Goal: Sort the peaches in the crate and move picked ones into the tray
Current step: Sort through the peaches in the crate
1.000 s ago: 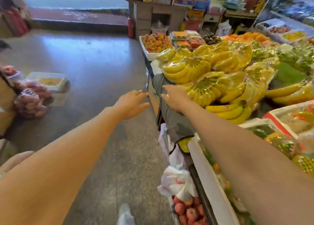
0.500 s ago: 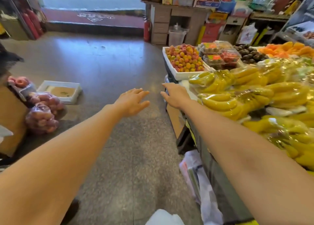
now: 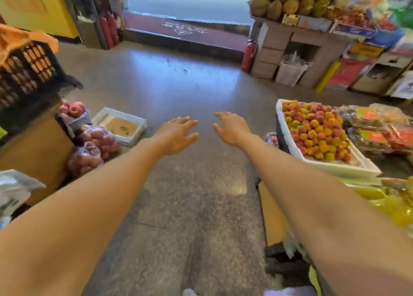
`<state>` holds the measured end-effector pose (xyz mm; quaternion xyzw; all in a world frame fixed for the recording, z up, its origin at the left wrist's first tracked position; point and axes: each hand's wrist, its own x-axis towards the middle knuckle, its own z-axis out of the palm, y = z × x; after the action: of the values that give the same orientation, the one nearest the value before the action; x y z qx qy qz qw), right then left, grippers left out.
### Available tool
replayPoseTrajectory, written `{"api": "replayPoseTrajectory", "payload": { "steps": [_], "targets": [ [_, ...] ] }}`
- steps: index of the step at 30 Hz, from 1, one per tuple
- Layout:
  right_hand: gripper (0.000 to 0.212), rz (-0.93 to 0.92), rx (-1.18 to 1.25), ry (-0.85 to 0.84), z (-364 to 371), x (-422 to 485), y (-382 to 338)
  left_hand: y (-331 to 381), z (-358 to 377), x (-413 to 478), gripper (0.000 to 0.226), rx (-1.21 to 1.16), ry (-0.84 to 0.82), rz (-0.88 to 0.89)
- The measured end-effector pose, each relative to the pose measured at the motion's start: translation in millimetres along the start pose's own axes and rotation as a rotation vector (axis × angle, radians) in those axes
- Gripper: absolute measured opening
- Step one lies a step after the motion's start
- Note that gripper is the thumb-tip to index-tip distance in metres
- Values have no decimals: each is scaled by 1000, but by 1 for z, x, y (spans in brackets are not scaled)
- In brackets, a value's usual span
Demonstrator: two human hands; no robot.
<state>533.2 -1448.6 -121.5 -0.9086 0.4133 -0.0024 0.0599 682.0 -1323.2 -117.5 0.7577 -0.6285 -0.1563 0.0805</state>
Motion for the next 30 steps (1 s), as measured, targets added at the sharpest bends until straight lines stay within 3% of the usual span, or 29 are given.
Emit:
{"api": "replayPoseTrajectory", "payload": {
  "steps": [30],
  "targets": [
    [49,-324,77,-46,12,661,-259,-489,-207,385,58,23,103,-289]
  ]
}}
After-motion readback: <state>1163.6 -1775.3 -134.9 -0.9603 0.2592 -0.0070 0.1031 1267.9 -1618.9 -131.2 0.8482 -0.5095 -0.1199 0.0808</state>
